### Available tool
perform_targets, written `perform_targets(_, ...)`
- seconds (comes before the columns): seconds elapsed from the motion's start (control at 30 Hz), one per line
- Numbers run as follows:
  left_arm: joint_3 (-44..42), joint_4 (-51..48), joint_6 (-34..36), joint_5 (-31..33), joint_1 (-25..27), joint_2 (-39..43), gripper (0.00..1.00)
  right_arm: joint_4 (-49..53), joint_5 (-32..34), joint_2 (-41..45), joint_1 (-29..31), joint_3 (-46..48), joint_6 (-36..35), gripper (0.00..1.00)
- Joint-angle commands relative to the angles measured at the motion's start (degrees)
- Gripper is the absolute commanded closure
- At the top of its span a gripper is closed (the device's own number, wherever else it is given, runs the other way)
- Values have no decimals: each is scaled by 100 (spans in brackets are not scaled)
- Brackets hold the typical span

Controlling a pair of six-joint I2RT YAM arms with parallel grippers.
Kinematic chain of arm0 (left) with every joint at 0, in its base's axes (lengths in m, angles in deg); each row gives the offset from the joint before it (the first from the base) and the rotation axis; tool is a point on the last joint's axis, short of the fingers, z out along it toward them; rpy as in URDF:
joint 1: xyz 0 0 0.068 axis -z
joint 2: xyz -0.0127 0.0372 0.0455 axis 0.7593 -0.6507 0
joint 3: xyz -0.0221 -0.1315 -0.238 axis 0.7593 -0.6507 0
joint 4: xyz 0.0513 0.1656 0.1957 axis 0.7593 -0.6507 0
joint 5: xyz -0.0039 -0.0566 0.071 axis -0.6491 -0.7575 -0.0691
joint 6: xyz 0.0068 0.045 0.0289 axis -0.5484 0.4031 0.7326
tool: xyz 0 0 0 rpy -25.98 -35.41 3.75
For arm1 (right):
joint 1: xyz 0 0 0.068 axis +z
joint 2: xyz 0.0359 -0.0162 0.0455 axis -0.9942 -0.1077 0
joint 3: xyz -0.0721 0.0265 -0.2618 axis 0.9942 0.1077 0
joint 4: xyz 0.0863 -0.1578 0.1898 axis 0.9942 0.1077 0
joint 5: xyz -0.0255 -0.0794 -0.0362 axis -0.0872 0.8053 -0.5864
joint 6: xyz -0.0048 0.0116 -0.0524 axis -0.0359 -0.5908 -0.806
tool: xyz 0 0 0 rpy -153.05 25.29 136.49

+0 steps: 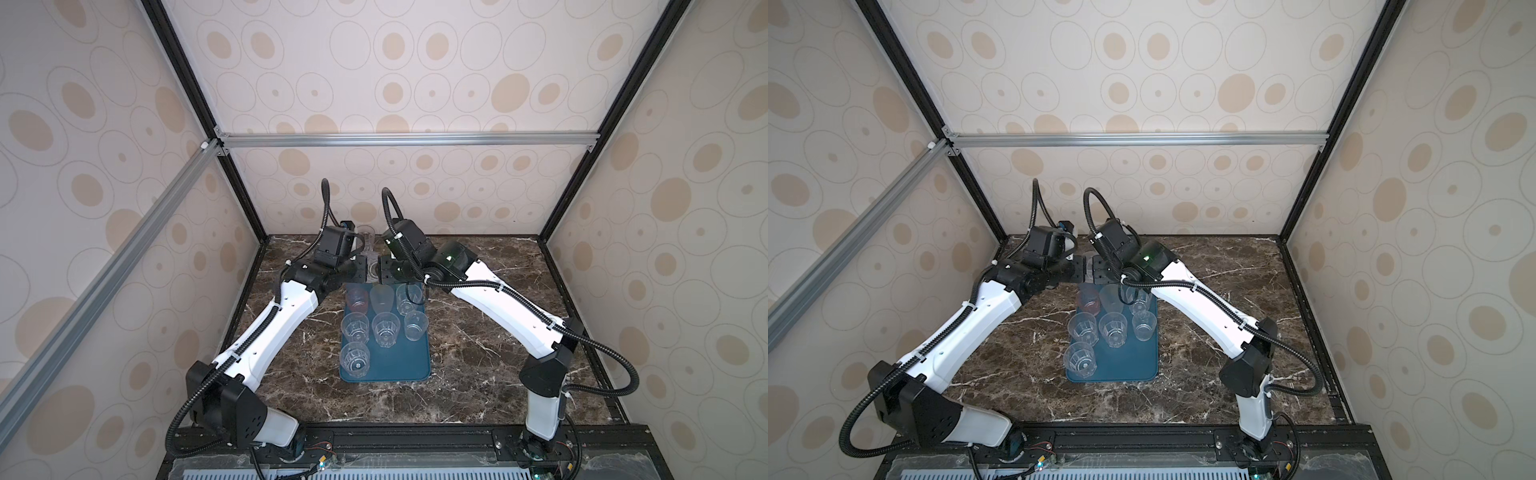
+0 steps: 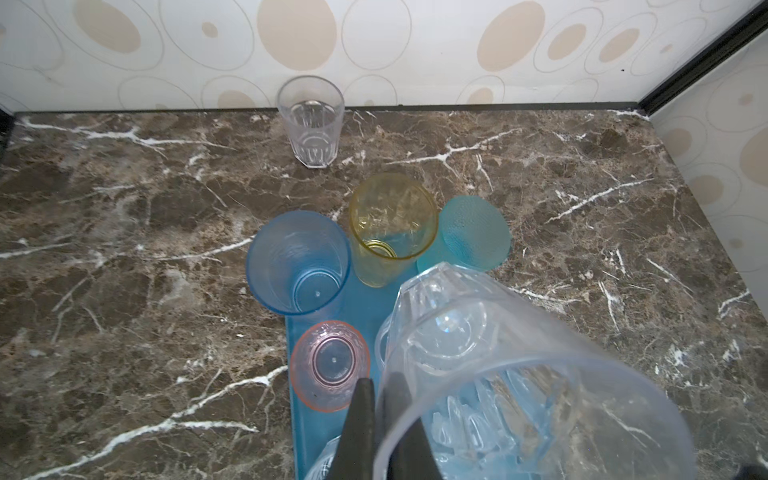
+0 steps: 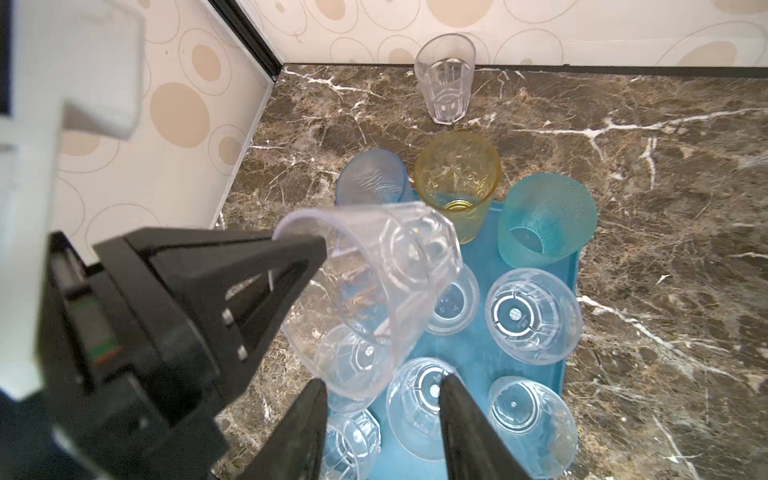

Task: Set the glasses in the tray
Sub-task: 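Carry the glass over the tray with the left gripper while the right gripper approaches, then grasp the clear glass with the right gripper while the left gripper releases it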

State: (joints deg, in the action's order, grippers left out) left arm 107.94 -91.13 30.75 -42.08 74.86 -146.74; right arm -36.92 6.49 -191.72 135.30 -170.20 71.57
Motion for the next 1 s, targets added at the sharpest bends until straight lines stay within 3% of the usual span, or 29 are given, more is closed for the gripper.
perform_targets(0.0, 102, 339, -357, 184, 214, 168, 96, 3, 448, 77, 19, 75, -82, 54)
perform_targets(0.27, 200, 175, -441, 120, 462, 192, 94, 411, 1118, -328, 20, -159, -461, 59)
perform_targets(0.5, 261, 208, -545, -181, 545, 286, 86, 670, 1520, -518, 20, -246, -565, 77)
perform_targets(0.63, 371, 294, -630, -487, 609, 301, 73, 850, 1747, -579, -7, -289, -555, 89)
perform_targets(0.77, 188, 767, -704, -1025, 607, 506, 57, 877, 1496, -534, -218, -117, -369, 95)
perform_targets(0.97, 269, 499, -408, -511, 581, 730, 45, 705, 1286, -221, -318, 299, -345, 96)
